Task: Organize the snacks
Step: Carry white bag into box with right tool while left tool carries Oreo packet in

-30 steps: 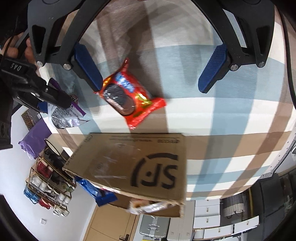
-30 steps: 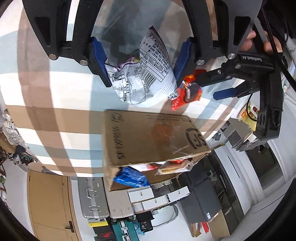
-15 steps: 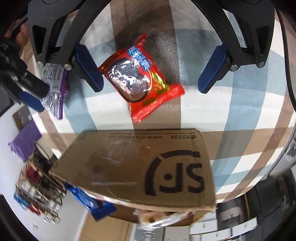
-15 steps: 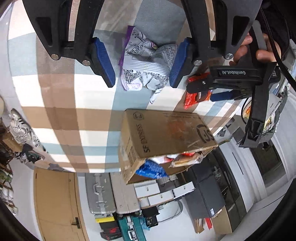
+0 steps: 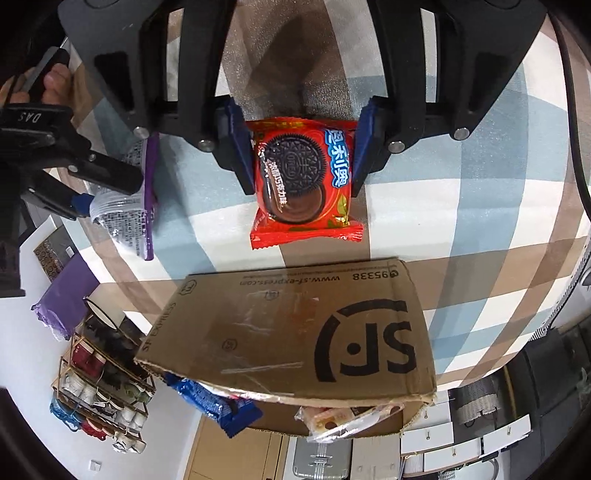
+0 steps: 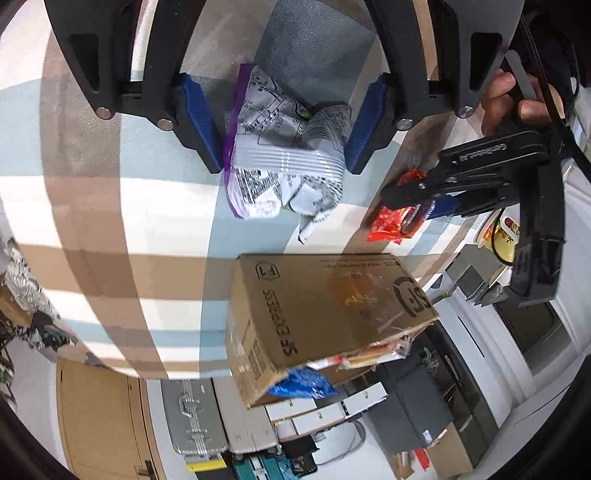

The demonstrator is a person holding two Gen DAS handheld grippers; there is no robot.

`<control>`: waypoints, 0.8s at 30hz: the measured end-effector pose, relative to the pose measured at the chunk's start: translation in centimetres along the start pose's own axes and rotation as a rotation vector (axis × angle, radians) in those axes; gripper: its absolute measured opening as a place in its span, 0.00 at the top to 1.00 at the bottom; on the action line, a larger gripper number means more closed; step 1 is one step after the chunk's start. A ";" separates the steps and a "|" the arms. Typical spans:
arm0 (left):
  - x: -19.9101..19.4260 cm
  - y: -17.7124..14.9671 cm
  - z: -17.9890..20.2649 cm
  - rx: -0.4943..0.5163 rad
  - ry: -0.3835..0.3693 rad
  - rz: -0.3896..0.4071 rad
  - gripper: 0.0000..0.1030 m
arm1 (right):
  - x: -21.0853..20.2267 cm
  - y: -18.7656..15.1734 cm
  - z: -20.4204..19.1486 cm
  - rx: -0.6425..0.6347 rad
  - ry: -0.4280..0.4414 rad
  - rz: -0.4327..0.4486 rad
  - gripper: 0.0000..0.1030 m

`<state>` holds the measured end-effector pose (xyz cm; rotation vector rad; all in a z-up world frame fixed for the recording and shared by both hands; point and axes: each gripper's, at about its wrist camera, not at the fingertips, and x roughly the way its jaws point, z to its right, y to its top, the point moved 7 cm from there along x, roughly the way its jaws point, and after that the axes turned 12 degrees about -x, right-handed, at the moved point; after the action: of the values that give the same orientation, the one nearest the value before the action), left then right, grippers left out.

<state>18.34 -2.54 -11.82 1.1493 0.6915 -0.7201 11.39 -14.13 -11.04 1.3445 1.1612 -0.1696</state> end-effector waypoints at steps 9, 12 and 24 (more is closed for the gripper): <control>-2.6 0.1 -0.6 -0.013 -0.035 0.045 0.56 | 0.0 0.4 -1.1 -0.053 -0.004 0.011 0.52; -3.7 0.3 -0.7 -0.007 -0.040 0.064 0.56 | -0.6 0.9 -1.4 -0.052 0.004 0.043 0.52; -9.3 3.7 -1.5 -0.028 -0.062 0.171 0.56 | -4.1 5.4 -2.5 -0.066 0.002 0.142 0.52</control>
<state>15.64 1.14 -2.82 1.1411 0.5424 -0.5970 11.76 -12.51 -4.05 1.3634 1.0600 -0.0276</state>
